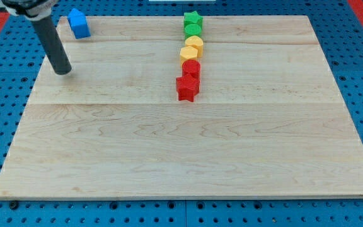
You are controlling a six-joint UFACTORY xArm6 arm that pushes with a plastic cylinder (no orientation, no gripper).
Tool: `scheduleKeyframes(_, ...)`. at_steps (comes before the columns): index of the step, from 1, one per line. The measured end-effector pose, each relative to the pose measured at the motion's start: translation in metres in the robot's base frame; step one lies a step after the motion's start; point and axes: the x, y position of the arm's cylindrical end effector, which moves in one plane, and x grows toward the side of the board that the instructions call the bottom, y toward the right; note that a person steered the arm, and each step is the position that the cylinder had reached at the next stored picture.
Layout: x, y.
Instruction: Push the blue triangle bottom to the red star
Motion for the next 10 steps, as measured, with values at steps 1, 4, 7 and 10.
scheduleKeyframes(1,-0.034,-0.02)
scheduleKeyframes(4,-0.122,-0.062)
scheduleKeyframes(7,-0.157,-0.058)
scheduleKeyframes(10,-0.156,0.034)
